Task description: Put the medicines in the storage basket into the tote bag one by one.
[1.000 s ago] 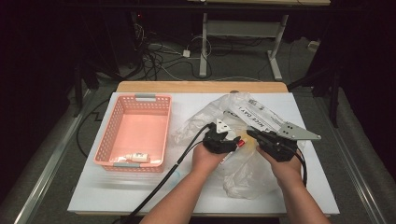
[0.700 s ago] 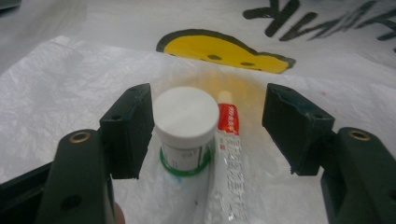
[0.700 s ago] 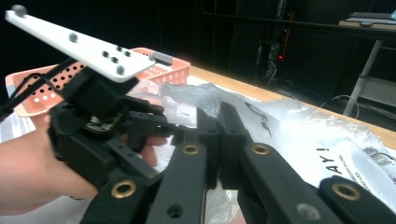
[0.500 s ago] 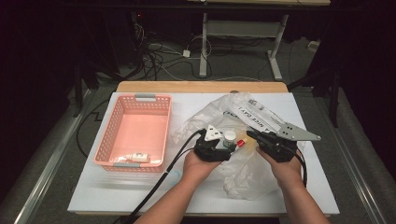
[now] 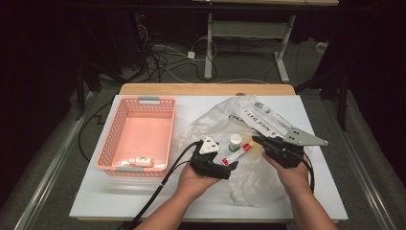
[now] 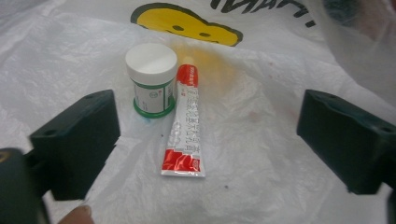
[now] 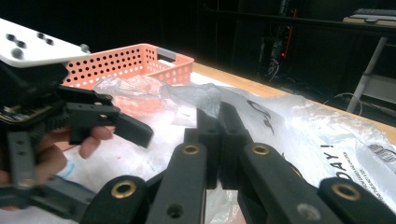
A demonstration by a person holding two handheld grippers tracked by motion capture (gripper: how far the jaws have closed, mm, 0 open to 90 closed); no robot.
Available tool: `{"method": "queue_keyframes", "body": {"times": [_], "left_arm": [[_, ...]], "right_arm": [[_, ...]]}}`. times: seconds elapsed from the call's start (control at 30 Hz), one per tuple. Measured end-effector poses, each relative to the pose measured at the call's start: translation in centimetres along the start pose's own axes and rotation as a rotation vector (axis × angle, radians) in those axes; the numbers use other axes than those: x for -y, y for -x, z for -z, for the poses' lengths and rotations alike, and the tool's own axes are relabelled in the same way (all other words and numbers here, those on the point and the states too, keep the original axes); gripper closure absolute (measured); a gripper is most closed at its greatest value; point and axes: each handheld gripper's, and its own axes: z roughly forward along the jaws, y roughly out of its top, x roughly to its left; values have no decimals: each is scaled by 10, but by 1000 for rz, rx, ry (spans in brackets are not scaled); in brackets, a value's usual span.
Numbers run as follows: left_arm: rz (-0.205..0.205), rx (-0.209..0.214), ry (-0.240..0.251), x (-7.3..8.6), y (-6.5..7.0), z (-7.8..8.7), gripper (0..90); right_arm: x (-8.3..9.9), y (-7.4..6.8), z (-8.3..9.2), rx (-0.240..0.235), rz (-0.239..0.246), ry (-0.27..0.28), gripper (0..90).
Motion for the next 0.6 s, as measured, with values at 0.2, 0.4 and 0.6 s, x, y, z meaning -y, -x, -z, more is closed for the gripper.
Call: {"method": "queue_keyframes", "body": {"times": [0.2, 0.4, 0.6], "left_arm": [[10, 13, 1, 5, 1, 15, 0], [17, -8, 2, 10, -2, 34, 0], [30, -42, 8, 17, -9, 59, 0]], "right_arm": [[0, -1, 0, 0, 2, -3, 900], [0, -1, 0, 1, 0, -1, 900], [1, -2, -1, 3, 0, -5, 900]]}}
